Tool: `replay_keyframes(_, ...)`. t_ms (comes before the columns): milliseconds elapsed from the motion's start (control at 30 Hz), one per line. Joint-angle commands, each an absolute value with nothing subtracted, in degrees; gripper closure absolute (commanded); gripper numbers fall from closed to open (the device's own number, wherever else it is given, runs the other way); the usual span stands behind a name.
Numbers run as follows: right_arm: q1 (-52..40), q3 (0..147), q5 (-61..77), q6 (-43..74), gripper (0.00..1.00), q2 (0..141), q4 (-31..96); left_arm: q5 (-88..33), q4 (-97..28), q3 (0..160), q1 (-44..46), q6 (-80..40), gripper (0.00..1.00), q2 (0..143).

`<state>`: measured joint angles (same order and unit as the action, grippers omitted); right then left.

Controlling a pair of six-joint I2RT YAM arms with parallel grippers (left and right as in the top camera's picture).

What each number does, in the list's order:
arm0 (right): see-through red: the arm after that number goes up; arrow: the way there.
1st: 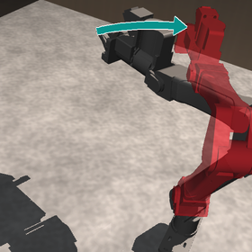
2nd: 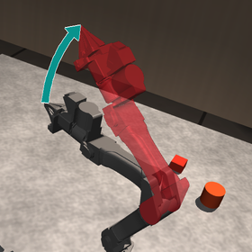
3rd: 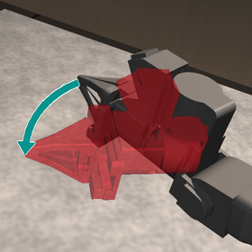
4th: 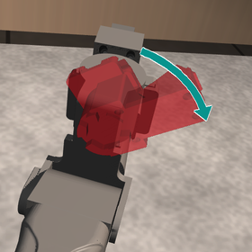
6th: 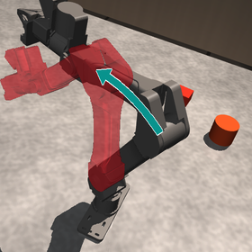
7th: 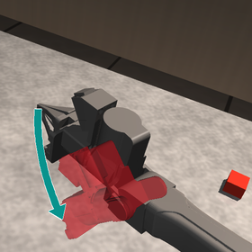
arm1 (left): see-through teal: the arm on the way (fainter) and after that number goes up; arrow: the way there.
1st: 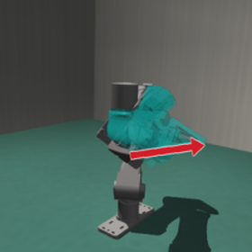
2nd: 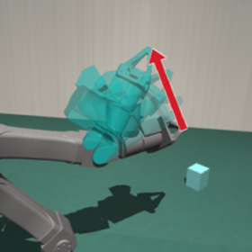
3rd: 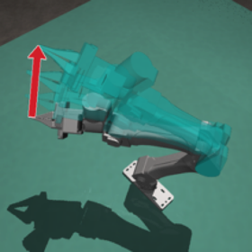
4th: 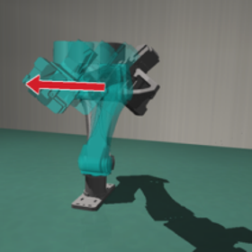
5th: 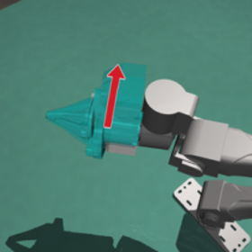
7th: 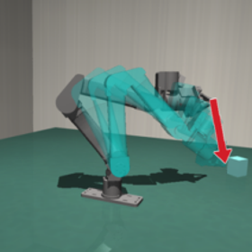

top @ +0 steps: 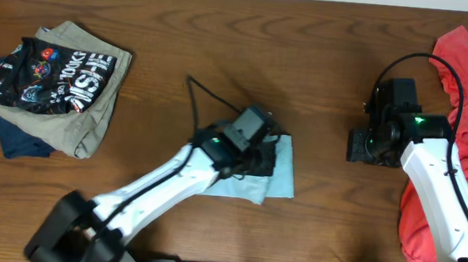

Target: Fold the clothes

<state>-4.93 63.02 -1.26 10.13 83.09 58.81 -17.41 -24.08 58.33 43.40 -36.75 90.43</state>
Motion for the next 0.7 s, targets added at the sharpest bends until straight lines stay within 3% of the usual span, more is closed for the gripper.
replay_keyframes(0, -4.6, 62.9, -0.6, 10.6, 0.42, 83.3, 59.2, -22.8, -19.1, 59.0, 43.7, -38.3, 0.93, 92.7)
replay_keyframes(100, -4.6, 62.8, -0.6, 10.6, 0.42, 83.3, 59.2, -25.1, -14.5, 59.0, 43.8, -38.4, 0.93, 93.6)
replay_keyframes(133, -4.6, 62.8, -0.5, 10.6, 0.42, 83.3, 59.2, -25.1, -13.8, 59.0, 43.8, -39.0, 0.89, 93.6)
replay_keyframes(233, -4.6, 62.8, 0.9, 10.6, 0.42, 83.3, 59.1, -25.1, -12.1, 59.0, 43.9, -39.4, 0.57, 93.7)
replay_keyframes(333, -4.6, 62.8, 1.8, 10.4, 0.42, 83.3, 59.1, -29.2, -8.7, 59.0, 43.6, -38.6, 0.46, 93.6)
replay_keyframes(467, -4.8, 62.8, 6.8, 6.9, 0.41, 83.3, 58.5, -34.1, -5.2, 59.1, 40.9, -34.2, 0.44, 92.5)
replay_keyframes(667, -8.0, 62.8, 28.0, -8.0, 0.40, 83.3, 58.1, -33.6, -15.4, 59.1, 29.5, -29.7, 0.44, 88.0)
